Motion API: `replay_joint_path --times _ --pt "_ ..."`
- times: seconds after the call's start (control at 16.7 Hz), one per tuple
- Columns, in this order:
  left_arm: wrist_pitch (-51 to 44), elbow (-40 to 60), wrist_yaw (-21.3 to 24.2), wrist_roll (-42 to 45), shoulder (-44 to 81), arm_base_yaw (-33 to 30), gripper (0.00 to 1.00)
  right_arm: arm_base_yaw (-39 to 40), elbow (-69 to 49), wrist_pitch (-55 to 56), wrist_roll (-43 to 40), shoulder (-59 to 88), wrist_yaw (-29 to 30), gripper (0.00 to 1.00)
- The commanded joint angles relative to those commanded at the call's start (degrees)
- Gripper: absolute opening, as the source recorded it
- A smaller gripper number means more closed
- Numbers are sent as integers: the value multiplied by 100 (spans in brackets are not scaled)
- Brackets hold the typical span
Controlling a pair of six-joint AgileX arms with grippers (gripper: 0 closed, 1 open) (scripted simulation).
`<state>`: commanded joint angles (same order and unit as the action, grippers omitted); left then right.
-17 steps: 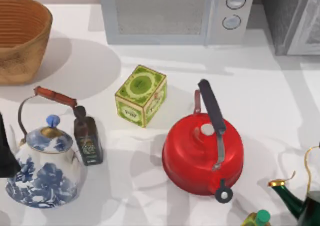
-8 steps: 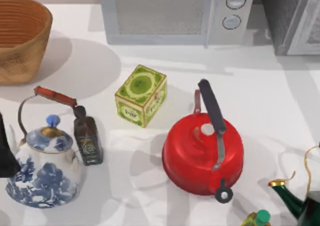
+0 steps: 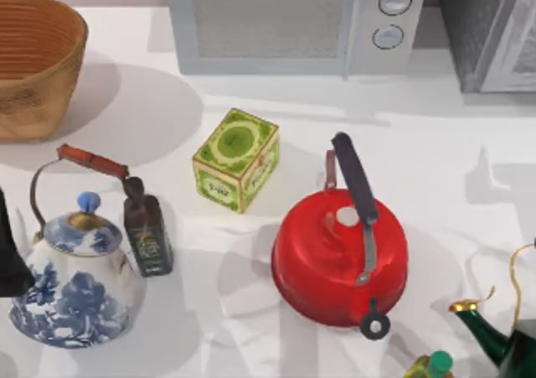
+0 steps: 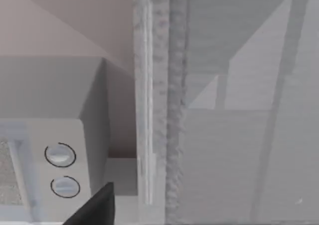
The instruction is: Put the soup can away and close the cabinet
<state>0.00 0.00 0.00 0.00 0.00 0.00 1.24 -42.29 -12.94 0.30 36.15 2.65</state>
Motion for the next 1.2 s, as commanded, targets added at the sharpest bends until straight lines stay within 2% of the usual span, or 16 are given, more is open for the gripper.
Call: replay_joint_path --times 0.24,0.54,1.02,1.2 --pt "0 0 0 0 0 0 100 -73 2349 670 -4 -2024 -128 100" --pt "0 0 0 0 0 0 100 -121 3988 1210 -23 -3414 -243 100" --pt "0 0 0 0 0 0 100 -113 4225 1285 -29 -3590 -262 100" --pt "0 0 0 0 0 0 100 -330 4084 1564 -11 -3239 -477 100"
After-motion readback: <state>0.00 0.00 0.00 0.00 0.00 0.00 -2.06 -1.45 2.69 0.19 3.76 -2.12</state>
